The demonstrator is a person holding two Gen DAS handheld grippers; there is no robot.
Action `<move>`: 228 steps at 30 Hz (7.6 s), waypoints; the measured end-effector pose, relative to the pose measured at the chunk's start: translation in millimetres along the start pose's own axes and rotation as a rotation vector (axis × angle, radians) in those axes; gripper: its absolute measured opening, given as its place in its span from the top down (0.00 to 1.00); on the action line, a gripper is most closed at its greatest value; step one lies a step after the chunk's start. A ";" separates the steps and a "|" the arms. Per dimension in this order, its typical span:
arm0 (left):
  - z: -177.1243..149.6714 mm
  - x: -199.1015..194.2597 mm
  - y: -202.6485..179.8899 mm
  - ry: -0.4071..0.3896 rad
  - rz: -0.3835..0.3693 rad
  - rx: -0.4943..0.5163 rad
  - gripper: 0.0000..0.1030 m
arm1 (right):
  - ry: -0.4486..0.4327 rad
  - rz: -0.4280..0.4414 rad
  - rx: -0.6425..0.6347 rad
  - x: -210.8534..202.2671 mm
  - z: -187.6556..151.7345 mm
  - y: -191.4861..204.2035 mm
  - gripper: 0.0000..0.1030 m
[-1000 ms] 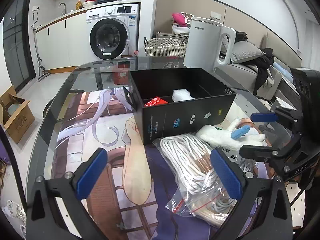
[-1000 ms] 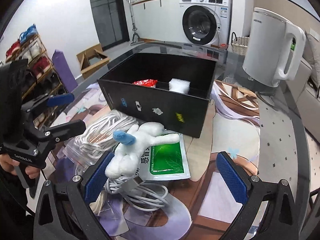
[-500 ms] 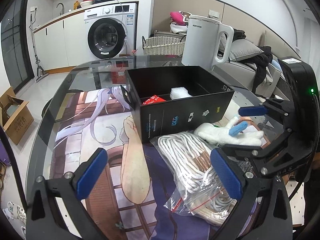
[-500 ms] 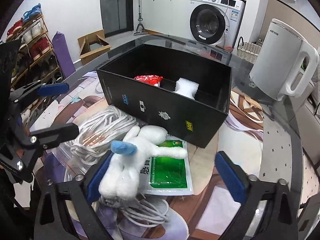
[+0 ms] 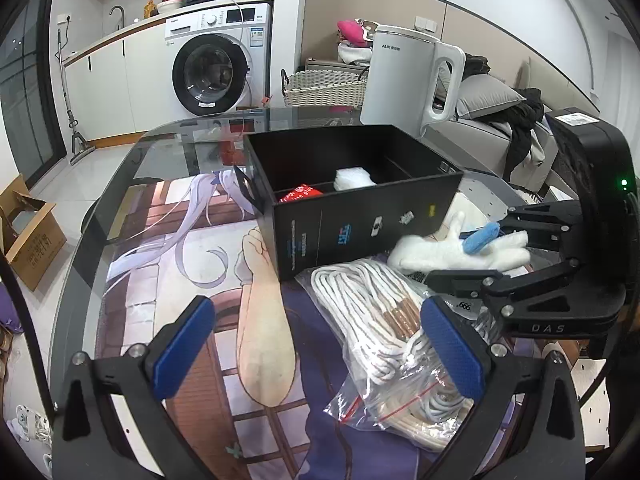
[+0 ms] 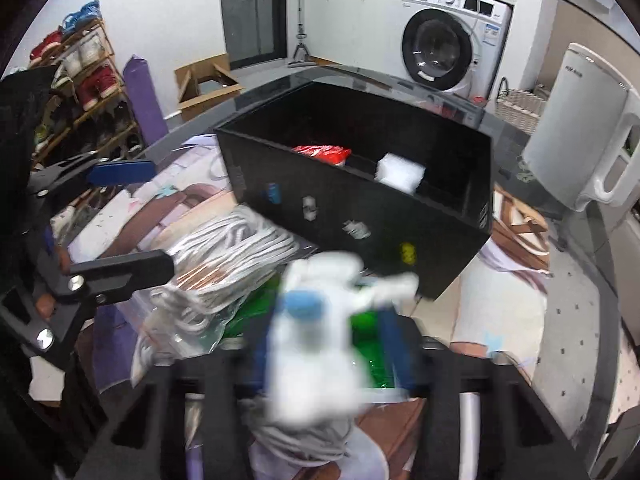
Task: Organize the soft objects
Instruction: 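Grasp the bagged white cables with the left gripper while the right gripper lifts the plush, then carry the plush and cable bag over the black box, then open both grippers to drop the plush and cable bag into the box, then move the right gripper to a green medicine packet and close on it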
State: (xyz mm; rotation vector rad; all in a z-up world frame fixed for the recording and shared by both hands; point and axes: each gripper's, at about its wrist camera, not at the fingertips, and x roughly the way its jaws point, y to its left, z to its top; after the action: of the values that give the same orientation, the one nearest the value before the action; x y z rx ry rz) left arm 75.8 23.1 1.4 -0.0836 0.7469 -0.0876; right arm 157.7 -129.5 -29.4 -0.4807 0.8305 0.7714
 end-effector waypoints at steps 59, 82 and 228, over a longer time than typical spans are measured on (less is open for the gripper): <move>8.1 -2.8 -26.3 -0.021 -0.080 -0.018 0.60 | -0.319 0.047 0.082 -83.8 -29.4 -24.8 0.65; 66.5 -5.5 -6.1 -0.126 -0.064 -0.039 0.59 | -0.367 0.062 0.075 -90.1 25.5 -35.0 0.65; 8.4 31.1 -8.3 0.067 -0.013 0.059 0.00 | 0.149 -0.089 0.193 21.7 -28.8 -56.1 0.01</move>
State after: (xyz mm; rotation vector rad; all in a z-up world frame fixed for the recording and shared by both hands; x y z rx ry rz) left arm 103.9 11.8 -12.5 -0.0292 0.8098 -0.1257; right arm 196.5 -175.0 -59.0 -0.4029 1.0049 0.5717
